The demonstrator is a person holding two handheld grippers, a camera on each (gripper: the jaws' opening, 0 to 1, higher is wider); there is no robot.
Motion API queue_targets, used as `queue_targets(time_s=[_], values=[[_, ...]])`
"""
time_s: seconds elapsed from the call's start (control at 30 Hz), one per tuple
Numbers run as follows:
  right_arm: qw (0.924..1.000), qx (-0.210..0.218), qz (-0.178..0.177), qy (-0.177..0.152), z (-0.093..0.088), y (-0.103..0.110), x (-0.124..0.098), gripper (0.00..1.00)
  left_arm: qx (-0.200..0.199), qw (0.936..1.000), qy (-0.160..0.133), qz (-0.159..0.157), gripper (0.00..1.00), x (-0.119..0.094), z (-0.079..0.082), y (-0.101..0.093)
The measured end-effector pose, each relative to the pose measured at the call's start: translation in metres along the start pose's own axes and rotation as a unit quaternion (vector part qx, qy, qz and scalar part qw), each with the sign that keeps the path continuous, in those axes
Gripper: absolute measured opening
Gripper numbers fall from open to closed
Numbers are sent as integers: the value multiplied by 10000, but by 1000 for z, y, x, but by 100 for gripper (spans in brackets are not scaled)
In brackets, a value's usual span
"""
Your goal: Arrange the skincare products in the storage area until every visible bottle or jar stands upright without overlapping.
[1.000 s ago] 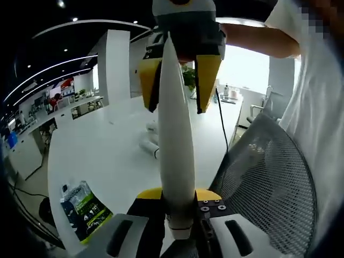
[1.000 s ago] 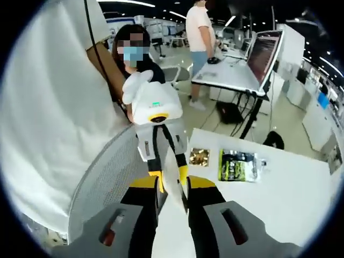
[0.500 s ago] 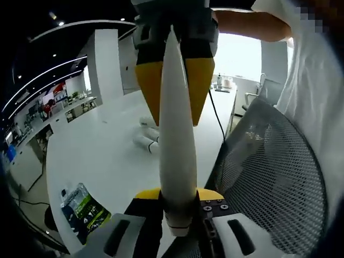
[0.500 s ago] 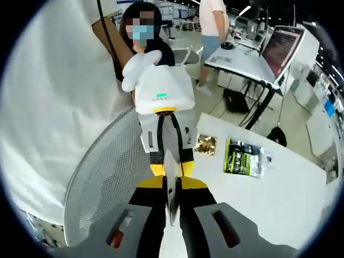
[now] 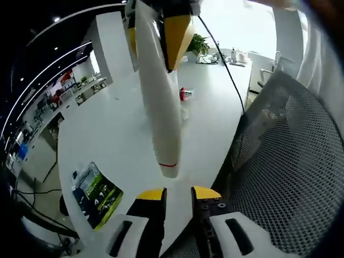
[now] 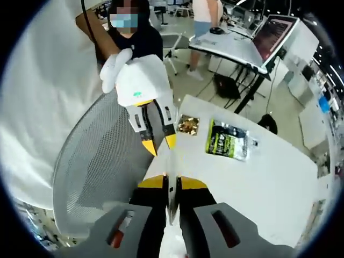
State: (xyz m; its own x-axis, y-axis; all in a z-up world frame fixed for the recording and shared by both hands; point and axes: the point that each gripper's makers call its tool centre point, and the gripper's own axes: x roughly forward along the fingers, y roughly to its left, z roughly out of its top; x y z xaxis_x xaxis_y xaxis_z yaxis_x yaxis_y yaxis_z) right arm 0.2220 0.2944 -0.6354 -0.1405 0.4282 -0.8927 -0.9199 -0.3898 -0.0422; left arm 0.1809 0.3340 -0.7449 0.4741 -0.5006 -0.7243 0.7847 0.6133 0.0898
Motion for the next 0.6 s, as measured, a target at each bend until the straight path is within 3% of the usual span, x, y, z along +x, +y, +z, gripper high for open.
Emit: queue_targets(time_s=[0.17,0.4,0.6], values=[[9991,-8,-56,427,-25,-21,-6,6,5,9999,39,94,19,0,-1,4],[9982,4,-104,583,-40,-41,-14,6,54,9996,261,7,19,2,-8,0],[9973,51,-190,708,-53,-58,-24,6,-52,9999,137,40,18,0,-4,3]])
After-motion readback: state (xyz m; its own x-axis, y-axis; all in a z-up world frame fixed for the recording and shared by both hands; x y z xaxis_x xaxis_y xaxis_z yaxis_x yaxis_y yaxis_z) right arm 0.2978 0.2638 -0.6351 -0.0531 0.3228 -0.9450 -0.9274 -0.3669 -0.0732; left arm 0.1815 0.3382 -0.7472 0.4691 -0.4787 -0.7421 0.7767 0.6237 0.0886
